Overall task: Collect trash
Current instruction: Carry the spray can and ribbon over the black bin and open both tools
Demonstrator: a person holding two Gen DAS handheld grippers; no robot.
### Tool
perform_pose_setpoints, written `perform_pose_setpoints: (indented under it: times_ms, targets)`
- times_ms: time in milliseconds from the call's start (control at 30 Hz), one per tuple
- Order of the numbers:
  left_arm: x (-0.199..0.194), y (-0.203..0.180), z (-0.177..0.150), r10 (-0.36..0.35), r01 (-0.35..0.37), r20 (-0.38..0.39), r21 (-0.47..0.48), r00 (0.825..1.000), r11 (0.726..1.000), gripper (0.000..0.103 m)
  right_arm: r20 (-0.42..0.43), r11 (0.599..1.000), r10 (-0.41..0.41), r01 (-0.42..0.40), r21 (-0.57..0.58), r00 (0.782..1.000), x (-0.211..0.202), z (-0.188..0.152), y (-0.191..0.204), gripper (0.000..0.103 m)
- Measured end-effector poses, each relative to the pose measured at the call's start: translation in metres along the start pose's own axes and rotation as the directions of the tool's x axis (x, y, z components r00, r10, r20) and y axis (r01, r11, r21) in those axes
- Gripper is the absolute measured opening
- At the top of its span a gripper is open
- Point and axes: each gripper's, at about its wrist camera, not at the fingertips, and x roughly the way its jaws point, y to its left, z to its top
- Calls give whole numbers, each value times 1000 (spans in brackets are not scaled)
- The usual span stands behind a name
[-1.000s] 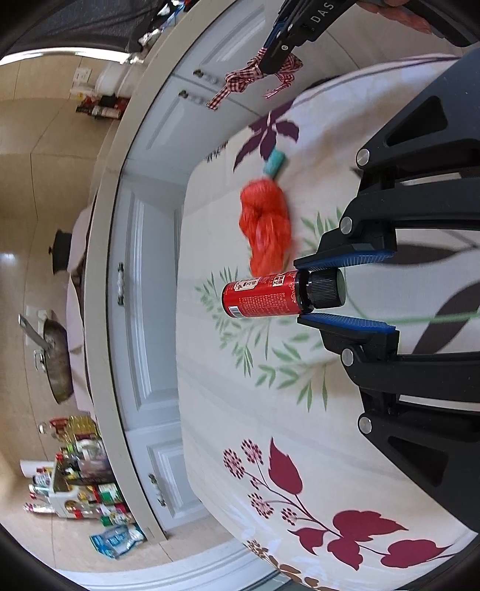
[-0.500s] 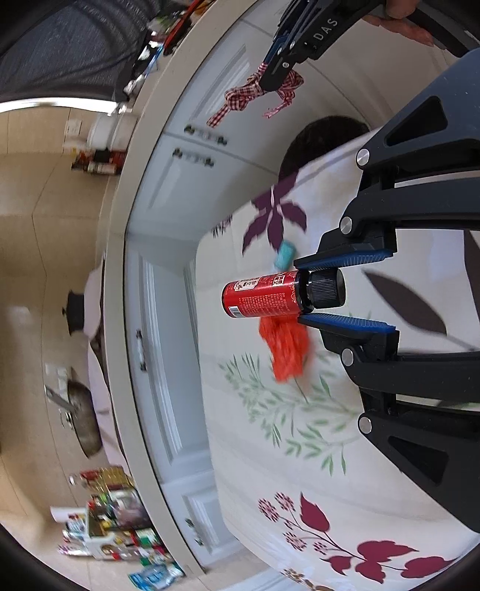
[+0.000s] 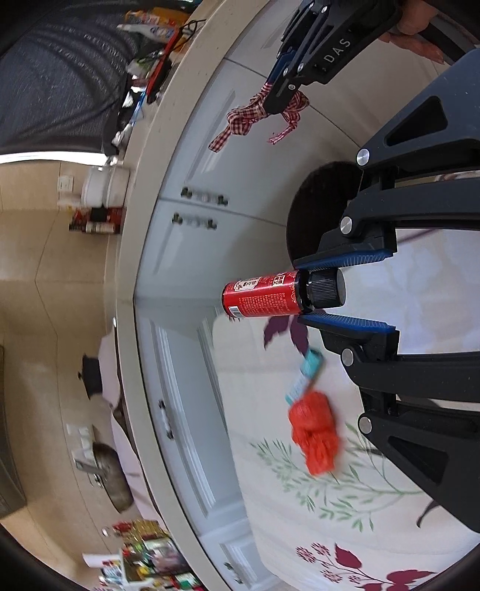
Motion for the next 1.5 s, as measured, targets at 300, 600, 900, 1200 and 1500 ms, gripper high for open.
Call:
perform_pose_setpoints:
  times_ms: [300,600,900,1200,1500]
  targets:
    - [28,-36,11,-23,23,4,38,1000,999,25,26,999,-32,31,11,999,8,4,-27,20]
    - [57,-59,20,-22,22,-2,52,1000,998,25,29,999,-35,34,27,999,30,6,-46,20]
    - [87,-74,25,-24,26,-36,48,999,999,25,20,998,-41,40,50,999,55,5,-59,21]
    - [113,-83,26,-17,21,-74,57,997,998,25,-12,998,-44,44,55,999,80,0,-63,21]
    - [127,-86,25,-10,15,-92,56,996,998,25,-24,996,-58,60,61,998,100,1,-62,26]
